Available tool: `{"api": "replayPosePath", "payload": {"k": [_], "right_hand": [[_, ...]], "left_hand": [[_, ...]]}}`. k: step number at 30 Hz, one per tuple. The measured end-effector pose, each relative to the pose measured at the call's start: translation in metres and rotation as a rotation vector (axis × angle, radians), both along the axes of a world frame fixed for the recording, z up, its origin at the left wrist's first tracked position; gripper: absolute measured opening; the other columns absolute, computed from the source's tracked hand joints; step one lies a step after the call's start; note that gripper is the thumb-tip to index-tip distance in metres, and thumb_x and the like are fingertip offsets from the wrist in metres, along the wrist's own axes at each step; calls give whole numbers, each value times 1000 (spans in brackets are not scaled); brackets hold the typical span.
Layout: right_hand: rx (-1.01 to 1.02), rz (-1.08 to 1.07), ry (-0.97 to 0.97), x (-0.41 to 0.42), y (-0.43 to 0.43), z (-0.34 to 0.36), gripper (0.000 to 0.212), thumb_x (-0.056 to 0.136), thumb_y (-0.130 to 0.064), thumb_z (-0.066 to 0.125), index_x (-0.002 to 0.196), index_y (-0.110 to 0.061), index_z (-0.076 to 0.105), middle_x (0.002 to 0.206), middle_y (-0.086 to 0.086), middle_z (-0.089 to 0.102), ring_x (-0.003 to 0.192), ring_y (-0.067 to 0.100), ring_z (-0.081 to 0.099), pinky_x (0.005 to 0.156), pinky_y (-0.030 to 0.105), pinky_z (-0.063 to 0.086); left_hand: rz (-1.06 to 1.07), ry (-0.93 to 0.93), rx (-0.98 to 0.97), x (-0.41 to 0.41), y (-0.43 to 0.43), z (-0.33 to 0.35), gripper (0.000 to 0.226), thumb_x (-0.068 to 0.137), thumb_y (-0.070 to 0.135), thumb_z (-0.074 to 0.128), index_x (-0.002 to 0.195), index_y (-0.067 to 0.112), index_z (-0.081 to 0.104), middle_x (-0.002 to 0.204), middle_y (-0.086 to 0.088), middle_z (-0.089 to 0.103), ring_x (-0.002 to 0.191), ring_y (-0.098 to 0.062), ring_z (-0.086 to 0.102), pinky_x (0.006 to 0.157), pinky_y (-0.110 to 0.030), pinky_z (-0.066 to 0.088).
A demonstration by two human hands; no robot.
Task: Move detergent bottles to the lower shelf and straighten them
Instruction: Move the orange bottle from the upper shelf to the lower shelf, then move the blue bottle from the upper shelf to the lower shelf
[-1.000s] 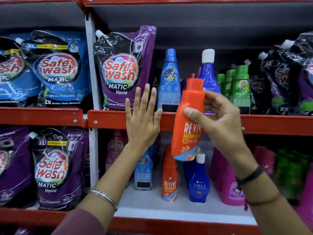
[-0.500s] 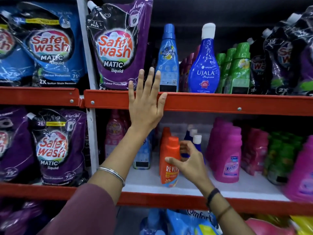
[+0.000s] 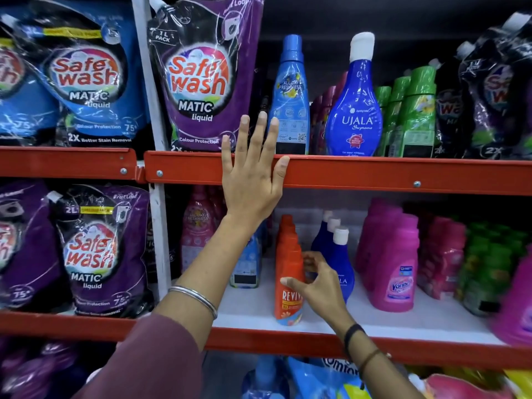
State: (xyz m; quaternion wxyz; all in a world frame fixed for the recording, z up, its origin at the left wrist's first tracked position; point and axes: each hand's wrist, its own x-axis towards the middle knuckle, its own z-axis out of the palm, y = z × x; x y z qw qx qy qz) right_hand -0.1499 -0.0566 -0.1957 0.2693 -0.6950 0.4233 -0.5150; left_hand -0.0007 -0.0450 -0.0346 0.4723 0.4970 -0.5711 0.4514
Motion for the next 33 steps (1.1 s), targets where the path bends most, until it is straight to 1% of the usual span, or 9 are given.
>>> {"api": "replayPosePath", "payload": {"k": [2,5,10,14,18,23,26,29,33], "right_hand": [[-3,0,5,1,-2,-2,62,64,-28,85,115,-18,52,111,-1,64,98,11,61,72,8,46],[0,4,40,1,-1,-4,67,66,-33,83,120,-19,48,116,-1,62,102,13,60,83,19,47],[-54,17,-22,-12,17,13,61,70,-35,80,118,-26,45,114,-9,58,105,5,57,95,27,48],[-261,-14,-159,-39,37,52,45,70,-40,75,109,-30,54,110,-8,65,104,4,62,93,25,51],[-543,-108,-275,-63,52,112,28,80,-24,72,105,-21,59,104,-3,67,101,10,64,88,25,51],[-768,-264,-234,-78,44,182,28,83,-22,68,108,-11,60,104,0,61,99,9,59,91,18,47],[-736,-275,-119,-80,27,216,43,81,-29,68,118,-9,56,110,3,59,103,13,56,94,24,44],[-611,-203,-37,-76,14,245,57,81,-35,69,127,-7,51,118,6,60,103,11,55,93,21,43],[-482,-119,-12,-75,9,271,54,76,-36,73,119,-6,59,109,5,68,95,16,65,83,30,54]], "left_hand": [[-3,0,2,0,0,0,57,101,48,19,151,19,24,159,-2,25,148,-24,14,119,-47,2],[-8,2,8,0,1,0,57,102,48,18,151,19,24,159,-2,26,148,-24,15,119,-46,2],[0,7,27,-1,3,0,57,102,48,17,151,19,23,159,-2,25,148,-24,14,119,-46,2],[14,40,40,-8,5,0,58,101,48,20,152,19,21,160,-1,22,149,-24,10,119,-48,-2],[5,24,71,-27,6,0,60,100,49,23,152,20,19,160,1,20,149,-23,6,116,-50,-10],[9,0,84,-55,4,2,61,99,49,23,152,19,21,160,1,19,149,-22,6,117,-47,-10],[15,8,84,-61,3,2,60,100,49,21,152,19,21,161,1,19,149,-22,7,118,-48,-6],[21,3,78,-60,2,2,60,100,49,20,152,19,21,160,1,20,149,-21,9,118,-47,-5],[8,1,72,-60,1,2,60,100,49,21,152,18,22,160,0,20,149,-21,10,118,-48,-3]]}}
